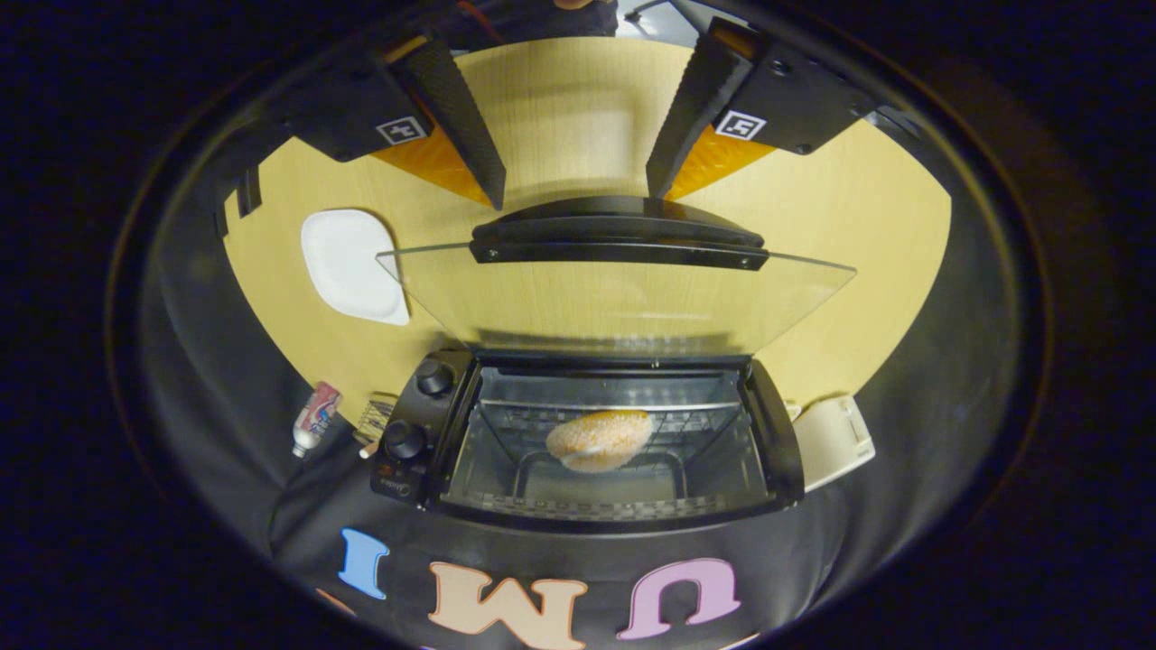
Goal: Open the toaster oven, put the food inside, and close the toaster oven door.
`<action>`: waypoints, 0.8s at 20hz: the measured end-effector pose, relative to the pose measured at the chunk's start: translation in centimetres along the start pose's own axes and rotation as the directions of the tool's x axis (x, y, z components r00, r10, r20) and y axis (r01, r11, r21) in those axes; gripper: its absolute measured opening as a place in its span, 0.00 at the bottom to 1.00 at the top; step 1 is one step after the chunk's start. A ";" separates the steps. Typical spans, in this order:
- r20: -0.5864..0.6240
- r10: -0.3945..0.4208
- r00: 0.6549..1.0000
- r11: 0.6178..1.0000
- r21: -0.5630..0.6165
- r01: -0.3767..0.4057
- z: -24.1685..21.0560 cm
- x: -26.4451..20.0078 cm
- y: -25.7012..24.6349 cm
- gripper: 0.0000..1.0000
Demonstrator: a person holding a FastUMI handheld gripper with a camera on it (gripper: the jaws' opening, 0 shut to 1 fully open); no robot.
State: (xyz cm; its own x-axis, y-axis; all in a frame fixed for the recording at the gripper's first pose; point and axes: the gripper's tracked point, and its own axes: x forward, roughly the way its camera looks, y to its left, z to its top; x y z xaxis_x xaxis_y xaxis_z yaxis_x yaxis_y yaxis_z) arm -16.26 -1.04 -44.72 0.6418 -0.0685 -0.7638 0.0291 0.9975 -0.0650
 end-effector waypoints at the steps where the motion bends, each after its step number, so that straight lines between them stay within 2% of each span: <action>1: 0.023 0.006 1.000 1.000 0.019 -0.007 1.2 -0.1 0.2 1.00; 7: 0.141 0.012 0.990 0.998 0.063 -0.021 7.9 0.2 0.9 1.00; 16: 0.221 0.024 0.975 0.986 0.156 -0.059 14.0 1.8 1.5 0.99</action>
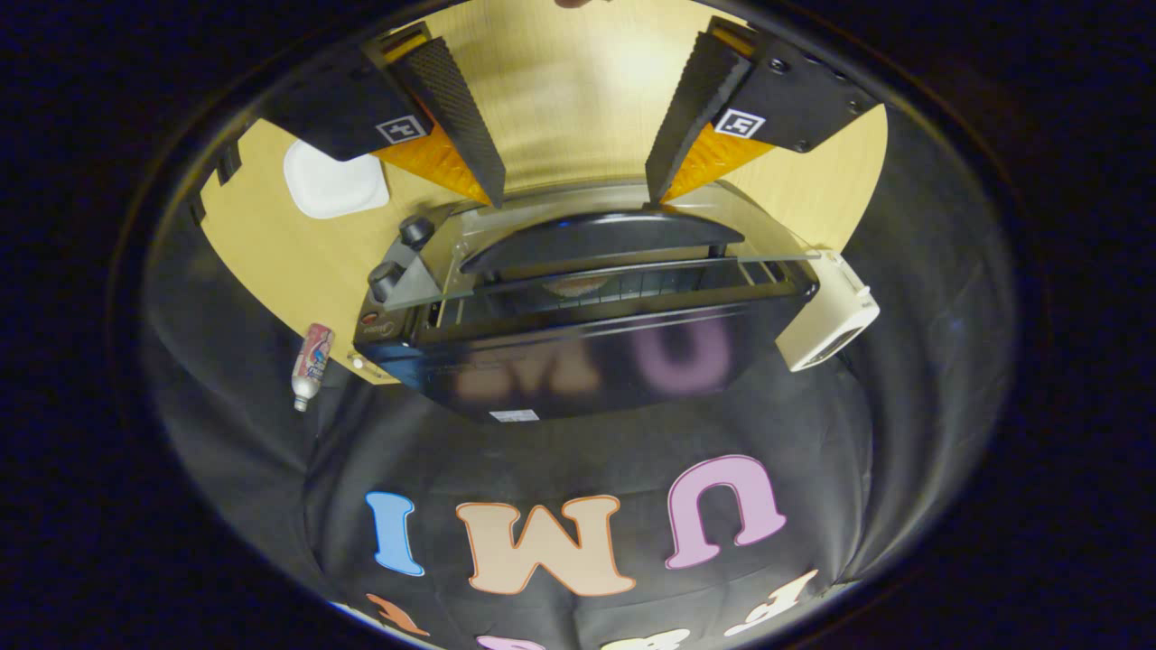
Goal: Open the toaster oven, put the food inside, and close the toaster oven door.
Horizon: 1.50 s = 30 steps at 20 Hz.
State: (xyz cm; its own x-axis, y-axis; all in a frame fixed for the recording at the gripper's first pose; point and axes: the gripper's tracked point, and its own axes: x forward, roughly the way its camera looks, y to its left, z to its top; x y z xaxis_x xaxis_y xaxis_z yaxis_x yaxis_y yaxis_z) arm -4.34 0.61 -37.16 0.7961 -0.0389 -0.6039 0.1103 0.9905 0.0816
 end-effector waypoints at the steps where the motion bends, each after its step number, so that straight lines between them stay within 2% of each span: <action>1: 0.004 0.004 1.000 1.000 0.003 -0.004 0.4 0.3 0.0 0.99; 7: 0.040 0.002 0.999 1.000 -0.010 -0.002 2.4 -0.1 -0.5 0.99; 9: 0.043 0.000 0.999 0.999 -0.050 0.002 3.3 -1.2 -0.8 0.99; 14: 0.195 0.035 0.980 0.998 -0.055 -0.024 11.2 -5.6 -0.1 0.99; 18: 0.333 0.072 0.940 0.995 -0.086 -0.046 19.9 -9.8 0.4 0.99; 22: 0.398 0.094 0.913 0.992 -0.117 -0.051 26.6 -13.8 0.5 0.99; 26: 0.450 0.105 0.887 0.993 -0.099 -0.068 31.0 -16.9 0.6 0.99; 30: 0.475 0.104 0.874 0.992 -0.116 -0.054 32.9 -18.1 -0.2 0.99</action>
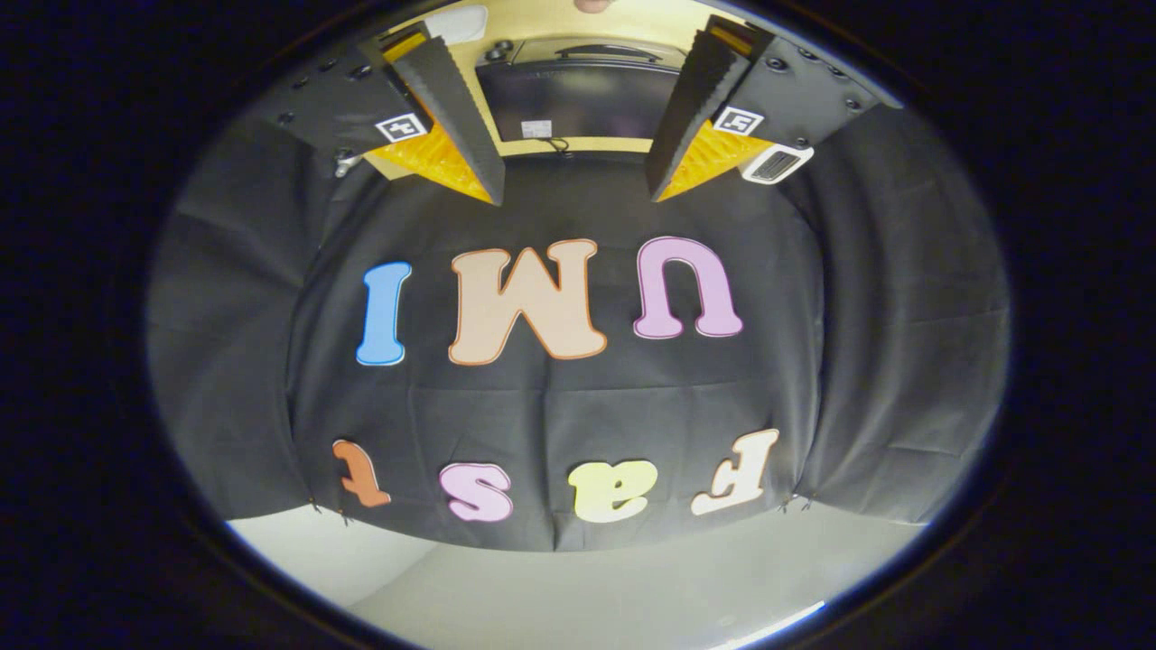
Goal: Open the toaster oven, put the food inside, and close the toaster oven door.
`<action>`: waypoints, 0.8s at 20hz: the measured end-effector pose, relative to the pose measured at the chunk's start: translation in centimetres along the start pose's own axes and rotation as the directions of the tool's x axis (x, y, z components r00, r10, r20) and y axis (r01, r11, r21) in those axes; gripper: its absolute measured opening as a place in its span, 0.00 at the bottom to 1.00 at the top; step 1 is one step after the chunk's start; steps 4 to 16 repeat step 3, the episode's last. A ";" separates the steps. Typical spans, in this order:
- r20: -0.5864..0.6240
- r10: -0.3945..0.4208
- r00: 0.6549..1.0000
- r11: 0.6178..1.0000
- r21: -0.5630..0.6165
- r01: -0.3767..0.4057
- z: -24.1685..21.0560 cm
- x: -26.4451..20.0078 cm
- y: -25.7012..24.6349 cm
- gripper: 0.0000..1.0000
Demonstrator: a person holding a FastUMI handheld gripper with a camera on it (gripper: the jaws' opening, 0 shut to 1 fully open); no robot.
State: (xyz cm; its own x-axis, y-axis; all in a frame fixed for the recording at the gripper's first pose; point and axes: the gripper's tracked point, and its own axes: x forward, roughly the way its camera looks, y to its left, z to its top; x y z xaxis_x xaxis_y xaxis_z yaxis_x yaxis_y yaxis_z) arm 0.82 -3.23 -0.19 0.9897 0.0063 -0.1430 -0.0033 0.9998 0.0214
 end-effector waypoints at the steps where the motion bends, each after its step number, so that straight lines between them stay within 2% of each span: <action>1: 0.007 0.002 1.000 1.000 -0.007 -0.002 0.3 0.0 0.0 0.99; 16: 0.024 0.006 1.000 1.000 0.000 -0.006 0.5 0.0 -0.1 0.99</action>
